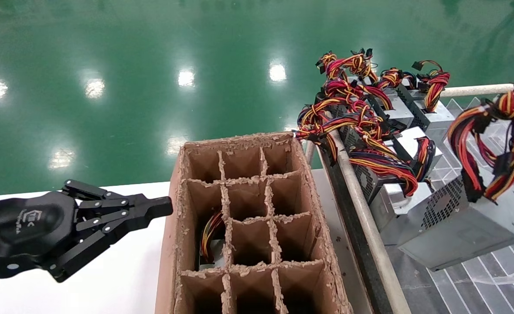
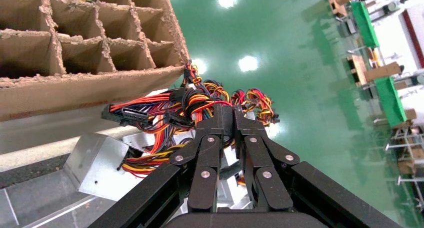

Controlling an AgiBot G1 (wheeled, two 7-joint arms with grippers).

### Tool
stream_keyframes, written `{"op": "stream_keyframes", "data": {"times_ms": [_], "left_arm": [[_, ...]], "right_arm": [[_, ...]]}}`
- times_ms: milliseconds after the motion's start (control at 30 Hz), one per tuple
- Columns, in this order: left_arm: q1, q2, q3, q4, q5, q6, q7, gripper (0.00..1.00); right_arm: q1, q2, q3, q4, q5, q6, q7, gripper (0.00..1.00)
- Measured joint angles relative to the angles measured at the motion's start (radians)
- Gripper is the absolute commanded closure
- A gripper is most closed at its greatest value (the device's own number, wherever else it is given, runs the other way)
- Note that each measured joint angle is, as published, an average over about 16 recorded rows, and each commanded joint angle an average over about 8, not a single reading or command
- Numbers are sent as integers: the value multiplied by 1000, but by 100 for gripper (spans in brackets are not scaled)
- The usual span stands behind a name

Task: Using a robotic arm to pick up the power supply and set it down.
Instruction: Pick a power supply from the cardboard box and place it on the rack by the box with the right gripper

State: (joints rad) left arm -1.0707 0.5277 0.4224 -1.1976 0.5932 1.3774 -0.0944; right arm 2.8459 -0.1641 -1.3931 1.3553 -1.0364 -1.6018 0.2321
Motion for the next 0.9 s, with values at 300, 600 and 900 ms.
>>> {"op": "stream_keyframes", "data": {"times_ms": [300,600,900], "left_arm": [[0,0,0,0,0,0,0,100],[0,0,0,0,0,0,0,100],[0,0,0,0,0,0,0,100]], "right_arm": [[-28,99,51,2,99,1,-12,100],[-85,188,109,6,181,0,-23,100],[-198,276,150,9,209,-2,-33,100]]}}
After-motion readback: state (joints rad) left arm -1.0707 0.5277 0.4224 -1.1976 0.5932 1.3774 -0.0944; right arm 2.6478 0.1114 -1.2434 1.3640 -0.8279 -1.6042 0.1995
